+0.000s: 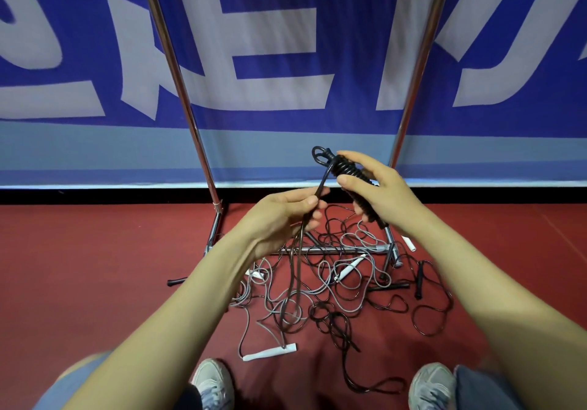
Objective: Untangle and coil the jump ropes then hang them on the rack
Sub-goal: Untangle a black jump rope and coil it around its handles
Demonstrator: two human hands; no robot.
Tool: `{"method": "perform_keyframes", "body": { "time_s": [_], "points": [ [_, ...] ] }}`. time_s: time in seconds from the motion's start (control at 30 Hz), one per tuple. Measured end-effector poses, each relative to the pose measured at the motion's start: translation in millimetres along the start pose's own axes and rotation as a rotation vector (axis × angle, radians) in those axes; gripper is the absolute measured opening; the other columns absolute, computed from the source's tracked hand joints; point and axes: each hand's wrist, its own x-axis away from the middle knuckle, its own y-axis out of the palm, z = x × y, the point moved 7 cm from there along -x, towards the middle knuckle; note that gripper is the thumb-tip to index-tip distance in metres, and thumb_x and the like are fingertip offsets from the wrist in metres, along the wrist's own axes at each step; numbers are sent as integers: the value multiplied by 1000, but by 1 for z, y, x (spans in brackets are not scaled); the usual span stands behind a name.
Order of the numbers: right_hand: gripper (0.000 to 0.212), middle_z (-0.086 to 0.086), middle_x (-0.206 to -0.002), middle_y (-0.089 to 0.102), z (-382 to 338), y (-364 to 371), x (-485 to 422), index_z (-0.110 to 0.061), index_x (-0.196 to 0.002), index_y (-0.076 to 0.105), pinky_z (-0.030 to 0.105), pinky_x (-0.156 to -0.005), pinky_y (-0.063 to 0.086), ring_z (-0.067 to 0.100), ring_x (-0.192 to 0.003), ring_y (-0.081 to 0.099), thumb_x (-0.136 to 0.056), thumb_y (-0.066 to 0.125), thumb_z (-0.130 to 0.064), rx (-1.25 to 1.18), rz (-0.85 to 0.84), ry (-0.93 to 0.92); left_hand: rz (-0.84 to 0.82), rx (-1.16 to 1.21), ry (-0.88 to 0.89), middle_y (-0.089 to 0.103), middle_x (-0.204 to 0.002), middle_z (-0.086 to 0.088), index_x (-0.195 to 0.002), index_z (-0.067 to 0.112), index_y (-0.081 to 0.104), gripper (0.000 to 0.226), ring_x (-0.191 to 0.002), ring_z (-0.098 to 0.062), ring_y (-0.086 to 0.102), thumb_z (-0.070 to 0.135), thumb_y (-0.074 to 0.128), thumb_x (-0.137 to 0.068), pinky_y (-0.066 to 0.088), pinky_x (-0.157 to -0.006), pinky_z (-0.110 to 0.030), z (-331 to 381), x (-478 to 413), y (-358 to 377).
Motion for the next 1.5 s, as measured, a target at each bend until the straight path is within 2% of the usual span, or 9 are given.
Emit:
{"method": "perform_keyframes", "body": {
  "time_s": [0.13,0.4,0.53,0.73,0.87,0.97,1.13,1.27,1.5],
  "points": [
    [41,10,-89,62,-9,6,6,-35,-129,55,29,-43,47,20,-51,55,-92,62,-18,-79,-108,-20,98,-158,16,70,-86,-8,-98,7,69,16,-67,-12,62,-1,65,-85,56,-70,-23,0,0,-14],
    [40,6,-76,61,-17,22,21,-20,-126,56,25,-38,44,21,-46,53,-87,65,-19,-214,-444,27,57,-374,106,63,-61,-5,-79,3,69,11,-54,-15,56,-4,74,-73,50,-59,-23,7,-1,-18],
    [34,11,-80,66,-9,33,32,-16,-121,57,22,-36,44,19,-43,51,-87,62,-15,-218,-667,158,-8,-785,274,63,-59,10,-71,16,72,17,-58,-4,52,1,79,-71,42,-61,-18,19,5,-12],
    [32,-3,-65,60,8,49,49,-16,-121,49,22,-37,42,16,-44,49,-91,62,-13,152,-884,301,-164,-1221,330,72,-77,2,-87,10,77,9,-66,4,59,14,76,-79,41,-67,-9,13,4,-1],
    [43,4,-81,59,26,53,41,-11,-112,38,25,-40,43,16,-45,51,-88,70,-27,451,-756,334,-126,-1348,368,72,-90,-6,-97,6,76,14,-79,-8,60,11,70,-84,40,-73,-13,13,-1,6],
    [60,6,-100,57,29,49,30,-20,-128,30,25,-43,46,18,-50,56,-86,70,-35,547,-638,285,14,-1363,440,67,-89,-3,-99,7,75,15,-85,-18,62,11,68,-86,39,-72,-18,20,-3,7],
    [61,-5,-77,65,27,42,18,-35,-140,35,30,-54,51,13,-52,60,-87,65,-38,690,-520,153,154,-1291,512,67,-100,-10,-109,8,72,22,-95,-22,60,6,58,-92,39,-81,-21,22,-1,11],
    [53,-7,-77,62,25,37,13,-40,-136,42,24,-50,47,12,-50,58,-88,64,-39,647,-386,111,264,-1205,566,68,-106,-11,-113,7,70,27,-99,-24,61,0,53,-93,38,-82,-19,24,0,11],
    [70,-7,-98,59,24,26,7,-49,-147,24,24,-66,39,10,-72,57,-88,61,-42,632,-198,73,420,-742,570,70,-81,15,-94,15,76,17,-77,8,65,5,71,-81,47,-81,-9,28,10,3]
  ]
}}
